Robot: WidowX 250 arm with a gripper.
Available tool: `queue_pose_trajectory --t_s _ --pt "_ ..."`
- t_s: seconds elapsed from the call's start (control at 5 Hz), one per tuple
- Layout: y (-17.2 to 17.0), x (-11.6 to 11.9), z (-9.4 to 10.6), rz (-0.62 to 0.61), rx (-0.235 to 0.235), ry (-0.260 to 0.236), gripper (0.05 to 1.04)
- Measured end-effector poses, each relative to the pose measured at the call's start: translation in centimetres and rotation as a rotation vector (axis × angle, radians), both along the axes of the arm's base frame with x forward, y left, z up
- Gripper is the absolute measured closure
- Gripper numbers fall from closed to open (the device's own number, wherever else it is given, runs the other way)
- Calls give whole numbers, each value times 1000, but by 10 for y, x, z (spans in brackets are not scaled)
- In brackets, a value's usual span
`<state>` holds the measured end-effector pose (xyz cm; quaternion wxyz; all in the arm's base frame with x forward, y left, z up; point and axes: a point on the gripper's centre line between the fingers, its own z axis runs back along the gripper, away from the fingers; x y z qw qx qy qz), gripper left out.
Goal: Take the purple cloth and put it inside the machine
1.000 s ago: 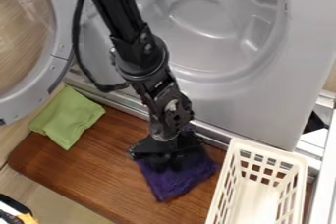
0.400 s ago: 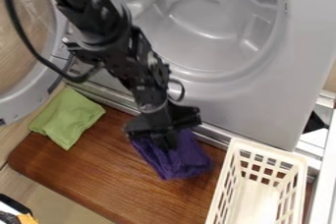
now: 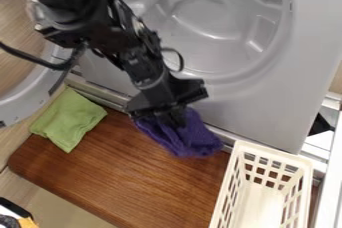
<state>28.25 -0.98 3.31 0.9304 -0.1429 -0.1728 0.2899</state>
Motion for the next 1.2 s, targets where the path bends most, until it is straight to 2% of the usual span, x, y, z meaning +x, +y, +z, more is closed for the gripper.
queue_pose_trajectory --t_s 0.6,0.8,1.0,1.2 --pt "12 4 68 22 -67 -124 1028" --pt "15 16 83 34 -62 -163 1028" --pt "19 40 72 35 -70 -128 1028" --pt "24 67 64 59 -47 -101 1028"
